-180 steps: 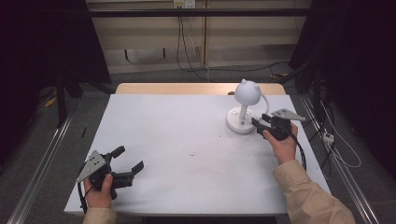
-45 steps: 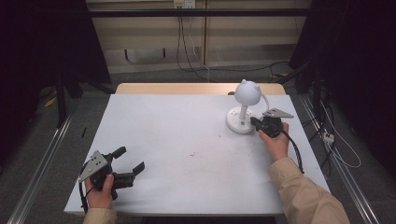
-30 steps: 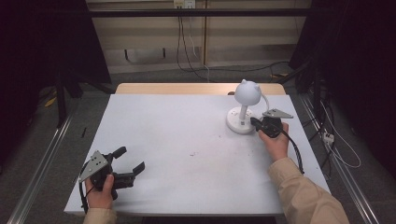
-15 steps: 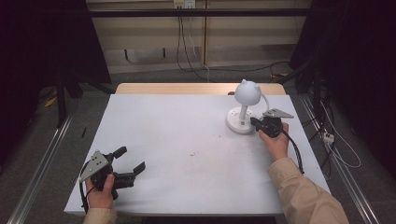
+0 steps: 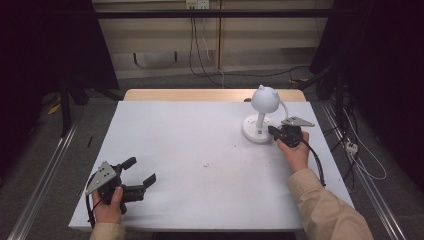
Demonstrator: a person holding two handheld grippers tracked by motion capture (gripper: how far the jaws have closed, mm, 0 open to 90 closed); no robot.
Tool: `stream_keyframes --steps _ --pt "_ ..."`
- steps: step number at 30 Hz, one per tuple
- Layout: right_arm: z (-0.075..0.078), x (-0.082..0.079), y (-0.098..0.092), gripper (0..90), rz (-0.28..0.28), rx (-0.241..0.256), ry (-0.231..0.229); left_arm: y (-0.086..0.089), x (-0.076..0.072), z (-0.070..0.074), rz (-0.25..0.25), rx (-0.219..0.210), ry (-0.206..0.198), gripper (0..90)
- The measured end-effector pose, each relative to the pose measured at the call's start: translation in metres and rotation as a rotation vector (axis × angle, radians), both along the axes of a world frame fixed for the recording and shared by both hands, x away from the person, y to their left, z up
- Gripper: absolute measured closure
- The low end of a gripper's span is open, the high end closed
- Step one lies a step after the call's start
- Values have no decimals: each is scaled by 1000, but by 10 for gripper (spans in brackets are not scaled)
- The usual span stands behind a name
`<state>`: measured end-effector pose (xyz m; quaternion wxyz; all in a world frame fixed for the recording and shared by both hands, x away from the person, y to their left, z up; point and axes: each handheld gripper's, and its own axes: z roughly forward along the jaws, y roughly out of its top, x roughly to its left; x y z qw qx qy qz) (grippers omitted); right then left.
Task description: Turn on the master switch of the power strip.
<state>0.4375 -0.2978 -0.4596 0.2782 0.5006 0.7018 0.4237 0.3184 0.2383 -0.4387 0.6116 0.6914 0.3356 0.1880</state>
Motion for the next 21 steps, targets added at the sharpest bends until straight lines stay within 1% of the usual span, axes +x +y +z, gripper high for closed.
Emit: stream_keyframes --steps 7,13,15,18,21 --pt "0 0 0 900 -5 3 5 0 0 0 0 3 -1 35" --pt "1 0 2 900 -11 -9 7 0 1 0 0 1 1 35" --pt "0 0 2 900 -13 -3 8 0 1 0 -1 0 -1 37" --pt "0 0 3 900 -13 -13 5 0 1 0 -1 1 -1 37" --pt "0 0 2 900 -16 -6 9 0 1 0 -1 0 -2 37"
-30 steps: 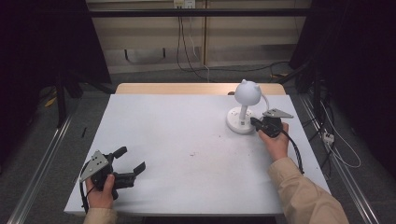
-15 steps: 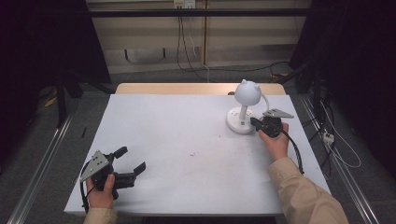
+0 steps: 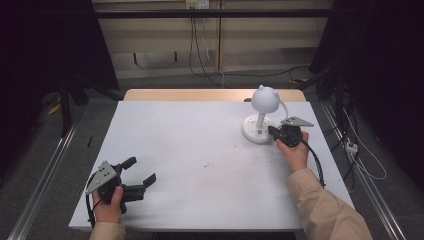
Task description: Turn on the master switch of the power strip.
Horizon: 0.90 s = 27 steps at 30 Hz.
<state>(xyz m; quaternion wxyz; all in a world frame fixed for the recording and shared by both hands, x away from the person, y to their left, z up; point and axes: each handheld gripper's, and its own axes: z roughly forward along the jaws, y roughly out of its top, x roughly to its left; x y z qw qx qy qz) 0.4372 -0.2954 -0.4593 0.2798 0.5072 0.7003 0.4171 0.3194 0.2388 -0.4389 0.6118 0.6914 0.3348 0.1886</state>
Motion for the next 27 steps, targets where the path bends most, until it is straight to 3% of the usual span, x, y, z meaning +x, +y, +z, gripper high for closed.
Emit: stream_keyframes --steps 14,20,24,27 --pt "1 2 1 900 -3 13 28 0 1 0 0 1 -4 37" --pt "0 3 1 900 12 2 13 1 2 -1 5 -7 0 37" --pt "1 -1 -1 900 -1 7 -26 1 1 -1 5 -6 0 37" --pt "1 -1 -2 900 2 27 -21 1 1 0 8 -4 0 37"
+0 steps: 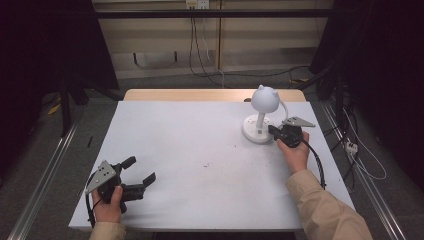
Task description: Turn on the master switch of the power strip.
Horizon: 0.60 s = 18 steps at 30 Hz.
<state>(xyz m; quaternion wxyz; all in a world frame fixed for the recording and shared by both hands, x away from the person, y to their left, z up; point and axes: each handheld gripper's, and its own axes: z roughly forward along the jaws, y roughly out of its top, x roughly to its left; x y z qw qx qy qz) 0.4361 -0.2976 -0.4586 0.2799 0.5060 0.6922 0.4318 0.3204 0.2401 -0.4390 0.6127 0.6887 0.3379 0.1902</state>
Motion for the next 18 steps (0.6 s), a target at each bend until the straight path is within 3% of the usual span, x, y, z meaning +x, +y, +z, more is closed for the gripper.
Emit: stream_keyframes --steps 12,18 --pt "5 -8 3 718 10 14 14 1 -1 1 -1 -1 0 37" --pt "9 -12 3 563 11 25 27 0 0 0 -3 0 1 37"
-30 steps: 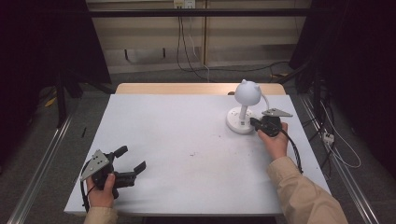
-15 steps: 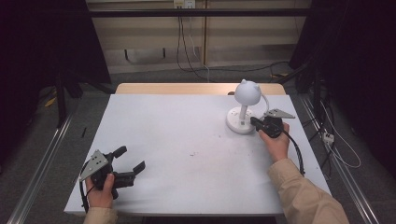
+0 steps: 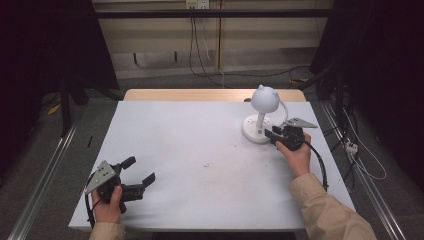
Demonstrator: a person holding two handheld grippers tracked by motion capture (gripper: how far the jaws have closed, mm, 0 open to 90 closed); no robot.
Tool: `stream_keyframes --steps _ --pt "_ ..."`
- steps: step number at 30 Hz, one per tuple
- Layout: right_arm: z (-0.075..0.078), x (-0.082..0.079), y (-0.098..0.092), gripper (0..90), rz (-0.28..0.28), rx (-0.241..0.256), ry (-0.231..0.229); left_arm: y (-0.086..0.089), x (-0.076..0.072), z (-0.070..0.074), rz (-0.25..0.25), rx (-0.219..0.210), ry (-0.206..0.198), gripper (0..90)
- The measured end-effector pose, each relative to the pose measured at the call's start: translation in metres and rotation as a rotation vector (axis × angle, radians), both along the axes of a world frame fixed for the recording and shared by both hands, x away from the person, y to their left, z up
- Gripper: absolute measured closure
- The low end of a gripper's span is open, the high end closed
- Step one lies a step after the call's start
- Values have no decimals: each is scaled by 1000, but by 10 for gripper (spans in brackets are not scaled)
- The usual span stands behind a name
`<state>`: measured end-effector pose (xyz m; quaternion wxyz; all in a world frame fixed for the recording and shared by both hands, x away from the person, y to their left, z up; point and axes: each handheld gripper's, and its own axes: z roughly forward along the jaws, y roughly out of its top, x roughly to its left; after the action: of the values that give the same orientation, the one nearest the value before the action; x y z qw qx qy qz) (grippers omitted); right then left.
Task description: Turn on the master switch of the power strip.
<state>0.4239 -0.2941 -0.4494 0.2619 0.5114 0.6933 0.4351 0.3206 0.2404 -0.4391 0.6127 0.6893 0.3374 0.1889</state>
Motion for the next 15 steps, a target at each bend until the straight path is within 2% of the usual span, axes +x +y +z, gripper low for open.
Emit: stream_keyframes --steps 2,4,9,15 --pt "1 -2 -1 526 -1 6 4 0 0 0 3 1 0 37" --pt "2 -6 -2 484 -10 23 -13 0 1 -1 2 1 2 37" --pt "1 -12 -7 332 -14 38 7 0 1 -1 -1 6 3 36" --pt "2 -17 -7 241 -5 40 2 3 -1 0 22 -8 -3 36"
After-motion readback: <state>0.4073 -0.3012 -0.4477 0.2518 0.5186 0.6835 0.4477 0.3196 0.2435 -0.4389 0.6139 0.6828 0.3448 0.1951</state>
